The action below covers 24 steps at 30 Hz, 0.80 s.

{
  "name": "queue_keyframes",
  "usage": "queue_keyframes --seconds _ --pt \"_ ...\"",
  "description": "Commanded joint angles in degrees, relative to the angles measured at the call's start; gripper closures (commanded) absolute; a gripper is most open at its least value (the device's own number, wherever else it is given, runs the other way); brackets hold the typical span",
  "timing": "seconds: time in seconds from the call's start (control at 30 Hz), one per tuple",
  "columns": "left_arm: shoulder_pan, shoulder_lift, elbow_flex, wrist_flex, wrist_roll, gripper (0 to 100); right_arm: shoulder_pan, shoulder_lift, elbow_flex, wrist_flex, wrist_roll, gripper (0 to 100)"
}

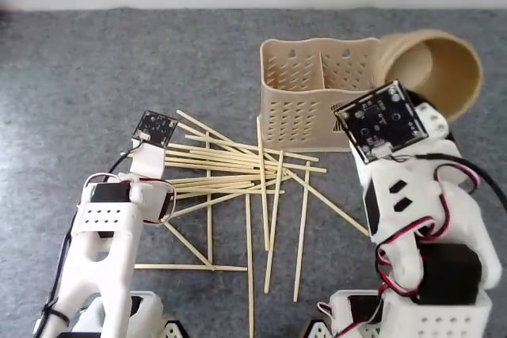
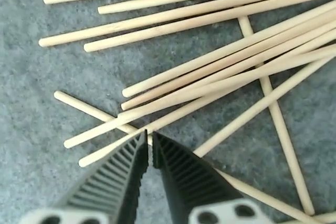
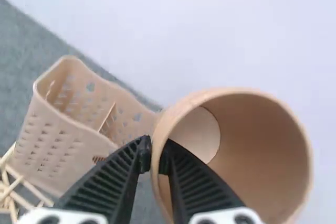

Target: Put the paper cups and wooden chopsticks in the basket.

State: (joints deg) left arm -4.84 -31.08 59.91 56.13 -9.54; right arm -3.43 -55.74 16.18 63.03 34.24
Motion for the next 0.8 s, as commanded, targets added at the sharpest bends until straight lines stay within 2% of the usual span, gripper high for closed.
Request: queue_keyframes --seconds 0.0,0.3,0.77 --pt "0.2 -1.7 -0.3 -0.9 0.5 99 -1.1 6.9 -3.3 -5.6 0.7 99.1" --pt "0.5 -1.7 1.3 -3.2 0.5 99 -3.0 26.4 -13.9 -6.7 0.3 99.1" --pt "0.5 -1.7 1.5 -3.3 0.5 99 -5.4 37.9 -34.7 12.5 -1.3 99.1"
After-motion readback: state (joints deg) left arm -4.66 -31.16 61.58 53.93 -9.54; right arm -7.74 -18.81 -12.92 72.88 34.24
